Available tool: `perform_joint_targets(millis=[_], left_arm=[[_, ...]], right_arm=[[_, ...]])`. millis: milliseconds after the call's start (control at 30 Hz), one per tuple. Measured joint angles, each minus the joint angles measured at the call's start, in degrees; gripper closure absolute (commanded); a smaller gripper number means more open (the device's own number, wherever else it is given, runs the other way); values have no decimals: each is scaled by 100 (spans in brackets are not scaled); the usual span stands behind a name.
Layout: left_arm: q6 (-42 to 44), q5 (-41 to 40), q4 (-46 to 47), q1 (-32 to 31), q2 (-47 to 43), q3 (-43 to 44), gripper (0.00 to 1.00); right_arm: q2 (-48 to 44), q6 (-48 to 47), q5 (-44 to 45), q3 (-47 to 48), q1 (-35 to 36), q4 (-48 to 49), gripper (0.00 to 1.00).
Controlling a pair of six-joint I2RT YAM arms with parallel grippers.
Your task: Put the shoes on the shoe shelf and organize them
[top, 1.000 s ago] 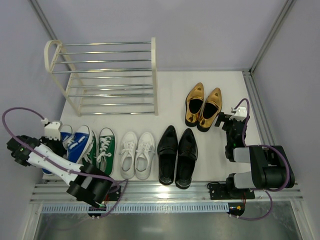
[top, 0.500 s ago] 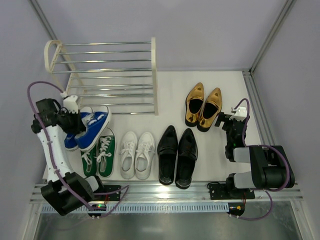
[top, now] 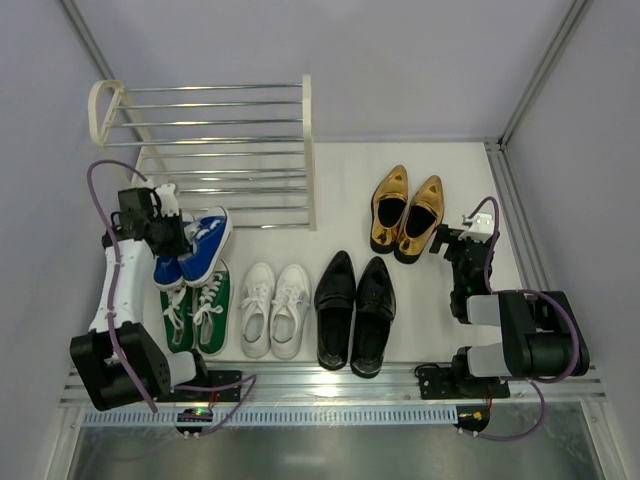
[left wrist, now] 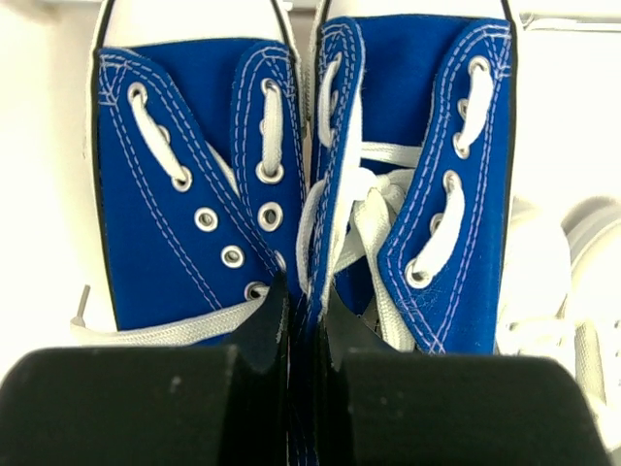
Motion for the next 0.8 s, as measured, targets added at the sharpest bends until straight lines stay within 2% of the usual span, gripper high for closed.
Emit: perform_joint_targets(millis=[167,400,800], left_arm=[[-448,-103,1360,-286,-68,-776,100],[-750,-540,3226,-321,-533,-2151,100],[-894,-949,5348,-321,-46,-2282,100]], right_arm=[[0,0,0,0,0,0,3],[0,0,0,0,0,0,3],[0,2,0,0,0,0,3]])
